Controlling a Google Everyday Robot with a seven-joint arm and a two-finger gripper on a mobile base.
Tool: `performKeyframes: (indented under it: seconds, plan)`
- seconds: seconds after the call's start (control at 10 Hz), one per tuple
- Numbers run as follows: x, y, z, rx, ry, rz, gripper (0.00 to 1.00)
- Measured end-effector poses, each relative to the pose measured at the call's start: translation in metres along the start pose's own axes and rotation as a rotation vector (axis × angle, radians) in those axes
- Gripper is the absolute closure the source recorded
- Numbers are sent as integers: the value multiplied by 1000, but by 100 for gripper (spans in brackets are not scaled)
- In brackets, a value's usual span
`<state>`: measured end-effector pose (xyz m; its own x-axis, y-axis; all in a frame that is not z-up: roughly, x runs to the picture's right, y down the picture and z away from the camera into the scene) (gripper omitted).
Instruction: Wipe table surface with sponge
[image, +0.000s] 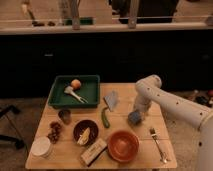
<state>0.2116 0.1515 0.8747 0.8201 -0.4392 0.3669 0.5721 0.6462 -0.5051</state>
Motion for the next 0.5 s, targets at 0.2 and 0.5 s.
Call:
performKeyframes:
  seconds: [0.2, 0.5]
  plan:
    - [-4, -6, -3, 24, 36, 10, 100]
    - [-6, -11, -1, 29, 58, 16, 100]
